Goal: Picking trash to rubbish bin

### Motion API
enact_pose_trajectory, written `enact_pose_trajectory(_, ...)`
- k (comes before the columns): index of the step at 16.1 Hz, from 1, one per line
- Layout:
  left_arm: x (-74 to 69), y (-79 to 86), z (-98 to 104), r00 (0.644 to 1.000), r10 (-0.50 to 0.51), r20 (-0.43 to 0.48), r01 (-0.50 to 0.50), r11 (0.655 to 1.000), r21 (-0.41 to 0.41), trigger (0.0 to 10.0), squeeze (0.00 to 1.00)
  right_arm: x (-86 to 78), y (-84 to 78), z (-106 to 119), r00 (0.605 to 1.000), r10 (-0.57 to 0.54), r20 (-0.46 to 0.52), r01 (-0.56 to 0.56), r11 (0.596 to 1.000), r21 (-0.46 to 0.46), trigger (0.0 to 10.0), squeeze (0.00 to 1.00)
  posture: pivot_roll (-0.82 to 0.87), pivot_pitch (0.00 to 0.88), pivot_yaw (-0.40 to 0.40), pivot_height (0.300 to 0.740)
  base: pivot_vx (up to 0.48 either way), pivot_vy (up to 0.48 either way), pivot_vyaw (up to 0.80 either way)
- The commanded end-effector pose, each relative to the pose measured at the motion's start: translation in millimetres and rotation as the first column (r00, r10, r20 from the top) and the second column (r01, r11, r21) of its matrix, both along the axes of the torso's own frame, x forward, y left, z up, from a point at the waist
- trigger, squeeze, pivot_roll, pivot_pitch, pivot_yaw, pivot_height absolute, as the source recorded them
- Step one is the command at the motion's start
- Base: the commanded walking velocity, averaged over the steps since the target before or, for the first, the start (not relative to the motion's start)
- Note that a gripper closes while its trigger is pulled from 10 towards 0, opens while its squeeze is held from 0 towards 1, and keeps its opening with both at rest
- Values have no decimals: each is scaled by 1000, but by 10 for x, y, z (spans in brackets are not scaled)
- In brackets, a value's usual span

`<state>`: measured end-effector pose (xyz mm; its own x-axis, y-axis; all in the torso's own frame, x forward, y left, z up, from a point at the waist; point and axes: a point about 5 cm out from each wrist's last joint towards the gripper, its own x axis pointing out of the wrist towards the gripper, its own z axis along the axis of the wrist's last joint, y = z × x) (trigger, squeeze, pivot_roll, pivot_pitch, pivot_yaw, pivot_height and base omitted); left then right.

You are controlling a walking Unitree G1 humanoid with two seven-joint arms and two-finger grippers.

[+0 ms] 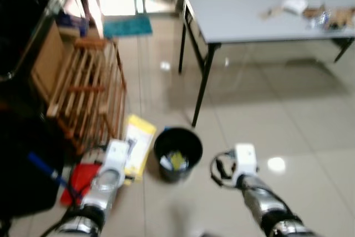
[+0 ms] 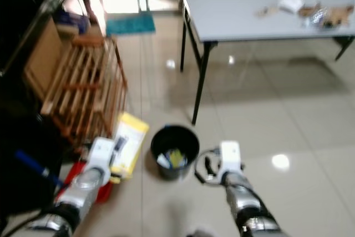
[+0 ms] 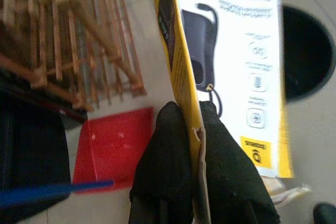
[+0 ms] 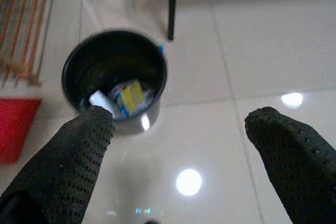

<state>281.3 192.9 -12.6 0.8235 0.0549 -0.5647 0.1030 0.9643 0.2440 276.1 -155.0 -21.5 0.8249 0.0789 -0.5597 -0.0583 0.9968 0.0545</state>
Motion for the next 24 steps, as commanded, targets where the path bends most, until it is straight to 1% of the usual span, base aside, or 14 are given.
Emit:
enact_pose_trajectory(1, -11, 115, 8, 1000, 21, -3, -21, 1000, 23, 10000, 0, -5, 83, -9, 1000, 20, -4, -19, 1000, 11, 10000, 0, 10, 108, -49, 740, 386, 0, 0)
enact_pose_trajectory(3, -10, 113, 7, 1000, 21, -3, -21, 1000, 22, 10000, 0, -8, 112, -14, 999, 40, -10, -40, 999, 16, 10000, 0, 9, 109, -49, 740, 382, 0, 0)
enact_pose_trajectory(4, -7, 112, 8, 1000, 21, -3, -21, 1000, 22, 10000, 0, -1, 122, -4, 999, 41, 3, -41, 999, 24, 10000, 0, 10, 108, -49, 740, 375, 0, 0)
enact_pose_trajectory(9, -7, 108, 6, 1000, 20, -3, -20, 1000, 19, 10000, 0, 39, 109, 35, 1000, 13, 28, -14, 999, 29, 10000, 0, 11, 107, -49, 740, 375, 0, 0)
enact_pose_trajectory(16, -10, 112, 1, 1000, 22, -6, -22, 1000, 15, 10000, 0, 19, 102, 14, 1000, 17, 16, -18, 1000, 23, 10000, 0, 11, 105, -50, 740, 370, 0, 0)
enact_pose_trajectory(24, -9, 107, -1, 1000, 21, -7, -21, 1000, 13, 10000, 0, 37, 118, 31, 999, 23, 24, -24, 999, 28, 10000, 0, 10, 106, -49, 740, 361, 0, 0)
